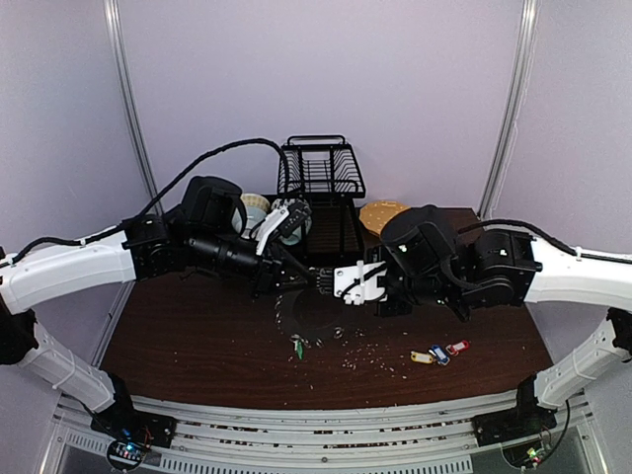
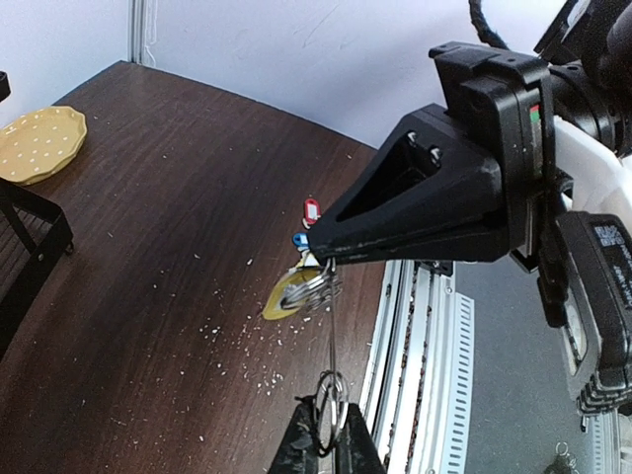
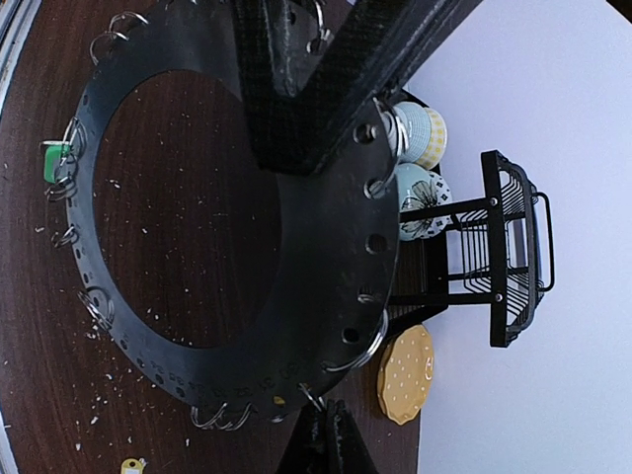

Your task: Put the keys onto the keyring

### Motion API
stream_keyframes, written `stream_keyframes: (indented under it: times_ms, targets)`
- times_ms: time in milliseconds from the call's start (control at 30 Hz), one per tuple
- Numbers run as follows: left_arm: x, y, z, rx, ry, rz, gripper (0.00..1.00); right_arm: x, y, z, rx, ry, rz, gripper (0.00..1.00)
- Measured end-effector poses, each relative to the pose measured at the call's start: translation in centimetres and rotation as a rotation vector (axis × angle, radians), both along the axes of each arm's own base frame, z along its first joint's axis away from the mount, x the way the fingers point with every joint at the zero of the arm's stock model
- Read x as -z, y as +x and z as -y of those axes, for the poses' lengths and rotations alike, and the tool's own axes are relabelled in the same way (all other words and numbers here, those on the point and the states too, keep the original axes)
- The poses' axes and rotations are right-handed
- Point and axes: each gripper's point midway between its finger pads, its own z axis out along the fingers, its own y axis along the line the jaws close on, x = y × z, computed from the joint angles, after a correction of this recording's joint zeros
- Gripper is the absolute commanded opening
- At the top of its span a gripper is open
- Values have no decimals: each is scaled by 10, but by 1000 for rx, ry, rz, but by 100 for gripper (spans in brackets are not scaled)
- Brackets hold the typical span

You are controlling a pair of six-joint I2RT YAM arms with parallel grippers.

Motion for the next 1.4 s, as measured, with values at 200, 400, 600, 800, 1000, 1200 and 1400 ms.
stream_keyframes:
  times_ms: [200,400,600,800,1000,1200,1400]
  targets:
    - [0,0,-2,17,2,45,0,0,-4,-2,-18,7,-13,0]
    - [5,-7,-9,48,10,95,0,7,-12,-9,-67,4,-68,0]
    - [12,-8,-10,52,17,90,0,15,-12,-10,-73,-20,-79,1]
    - [10,-8,-9,54,3,99,0,11,-13,-8,-74,1,-69,7]
    - [4,-9,-9,58,-17,113,0,4,-13,-7,-73,38,-52,6]
    - [-4,-15,-9,75,-38,127,0,3,-13,-6,-76,51,-49,8]
    - [-10,-24,-7,106,-59,132,0,3,-14,-8,-79,57,-49,10]
